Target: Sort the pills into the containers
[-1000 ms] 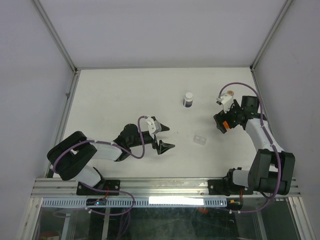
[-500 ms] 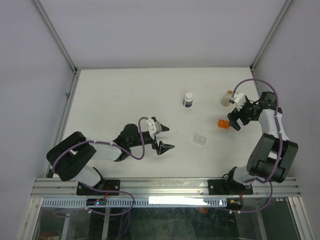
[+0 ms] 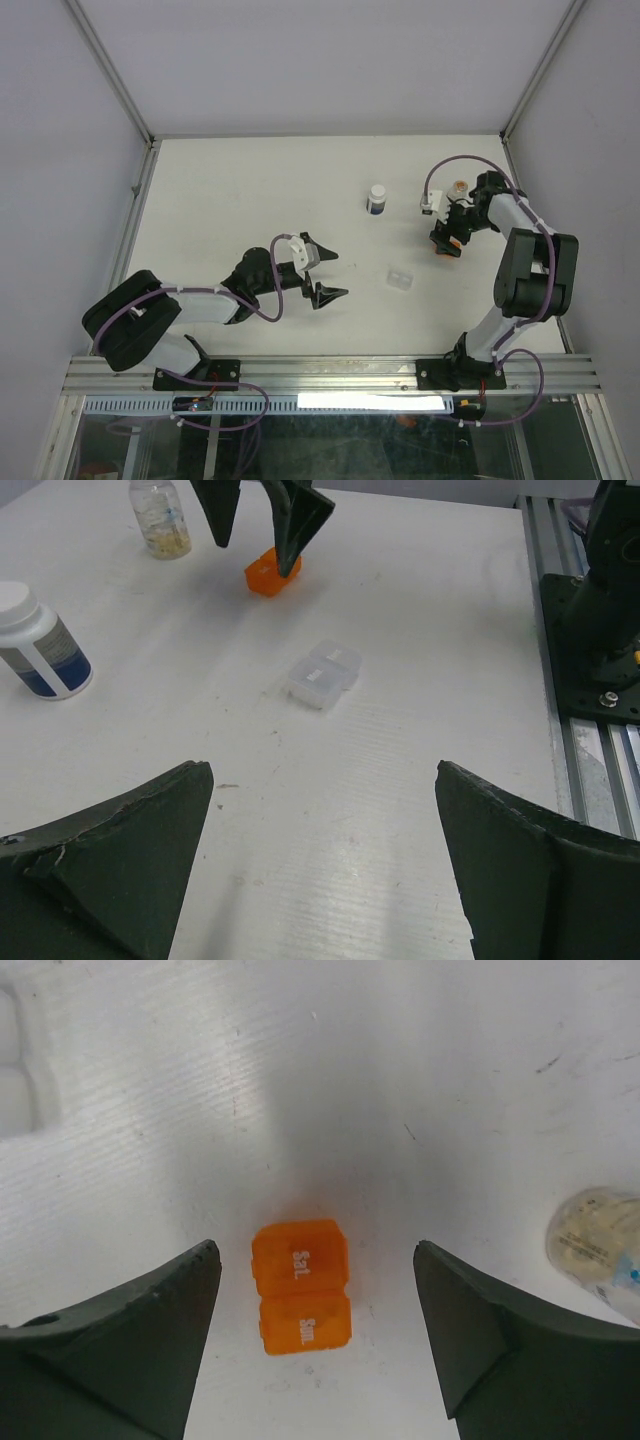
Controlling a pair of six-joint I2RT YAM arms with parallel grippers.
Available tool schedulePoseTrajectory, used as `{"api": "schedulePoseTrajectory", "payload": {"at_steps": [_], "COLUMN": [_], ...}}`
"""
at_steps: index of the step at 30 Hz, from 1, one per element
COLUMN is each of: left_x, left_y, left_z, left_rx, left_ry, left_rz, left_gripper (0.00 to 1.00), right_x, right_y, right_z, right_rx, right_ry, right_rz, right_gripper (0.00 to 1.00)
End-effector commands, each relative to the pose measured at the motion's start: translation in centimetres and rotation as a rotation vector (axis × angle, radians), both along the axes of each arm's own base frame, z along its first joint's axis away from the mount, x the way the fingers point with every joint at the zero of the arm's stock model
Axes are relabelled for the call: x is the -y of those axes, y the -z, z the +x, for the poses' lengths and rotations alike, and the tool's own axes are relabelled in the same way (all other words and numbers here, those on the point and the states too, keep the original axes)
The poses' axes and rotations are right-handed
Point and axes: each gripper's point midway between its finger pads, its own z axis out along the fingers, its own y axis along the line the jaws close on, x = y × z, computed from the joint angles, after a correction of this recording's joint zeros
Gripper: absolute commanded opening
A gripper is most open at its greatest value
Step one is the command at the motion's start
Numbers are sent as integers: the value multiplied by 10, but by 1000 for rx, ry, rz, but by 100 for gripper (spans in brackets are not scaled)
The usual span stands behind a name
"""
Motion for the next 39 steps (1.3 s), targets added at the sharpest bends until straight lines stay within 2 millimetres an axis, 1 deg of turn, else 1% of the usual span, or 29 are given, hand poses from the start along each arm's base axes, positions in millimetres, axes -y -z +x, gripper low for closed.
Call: {"api": "schedulePoseTrajectory", "payload": {"at_steps": [1,5,11,20,24,27,32,35,36,39], "left_x": [-1,-3,-3,-3,-5,-5,-6,-6,-7,-7], "left_y": [-22,-22,-22,-22,-24,-24,-26,-27,-28,-28], "left_z": [-7,-8,-8,-9,-10,-10,-10,-11,-11,-12], "left_rx": [78,79,76,70,71,72,72,74,73,74], "left_ry": [26,20,21,21,20,19,15,16,16,15], "left_rz": [-45,-43,-43,-43,-46,-48,-52,-54,-55,-57], "left_gripper": [98,98,98,98,98,98,98,98,97,97], "right_x": [4,5,3,1,0,-2,1,2,-1,-1], "right_y": [6,16,24,30,25,16,-13,-36,-47,-75], "right_z": [11,11,6,0,2,4,19,25,27,33], "right_rx": [-15,-36,-55,-67,-52,-28,21,72,107,218], "right_ry": [54,64,60,58,70,86,227,310,328,390], "right_rz": [-63,-113,-143,-159,-157,-164,-231,-289,-296,-329], "right_gripper": [80,79,74,57,46,36,27,25,25,25]}}
